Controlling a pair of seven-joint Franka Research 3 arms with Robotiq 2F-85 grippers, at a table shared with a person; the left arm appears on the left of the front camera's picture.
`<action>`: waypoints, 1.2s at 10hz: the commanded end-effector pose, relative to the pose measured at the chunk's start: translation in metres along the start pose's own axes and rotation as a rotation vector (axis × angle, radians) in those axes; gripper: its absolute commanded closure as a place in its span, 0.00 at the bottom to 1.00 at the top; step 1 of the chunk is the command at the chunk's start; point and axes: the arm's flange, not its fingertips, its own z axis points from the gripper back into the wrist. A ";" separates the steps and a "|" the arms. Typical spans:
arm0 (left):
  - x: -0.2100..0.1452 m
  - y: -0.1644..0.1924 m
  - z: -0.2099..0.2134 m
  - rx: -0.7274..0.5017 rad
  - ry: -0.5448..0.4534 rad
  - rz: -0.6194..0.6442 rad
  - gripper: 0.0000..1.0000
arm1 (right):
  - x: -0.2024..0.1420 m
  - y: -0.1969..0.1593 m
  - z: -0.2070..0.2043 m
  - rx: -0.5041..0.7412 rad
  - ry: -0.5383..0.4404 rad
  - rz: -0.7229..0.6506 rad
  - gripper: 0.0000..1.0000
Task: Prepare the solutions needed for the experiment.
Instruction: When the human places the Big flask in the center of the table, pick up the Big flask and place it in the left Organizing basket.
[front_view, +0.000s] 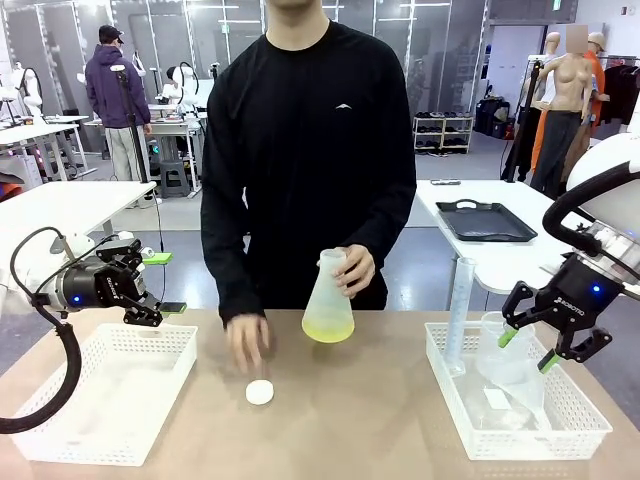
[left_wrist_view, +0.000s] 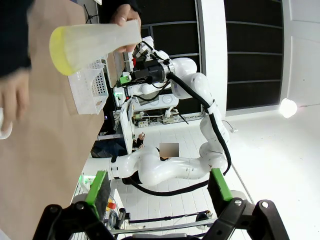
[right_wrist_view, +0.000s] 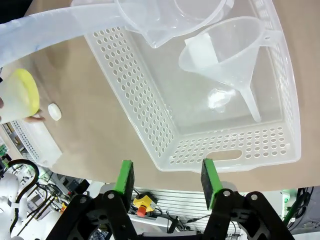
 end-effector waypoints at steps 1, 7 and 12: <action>0.000 -0.002 -0.001 -0.006 -0.005 0.004 0.00 | -0.002 -0.001 0.001 0.002 0.001 -0.001 0.32; 0.000 -0.002 -0.001 -0.006 -0.005 0.004 0.00 | -0.037 0.042 0.011 0.418 -0.161 0.221 0.32; 0.000 -0.002 -0.001 -0.006 -0.005 0.004 0.00 | -0.035 0.047 -0.015 0.885 0.166 0.360 0.32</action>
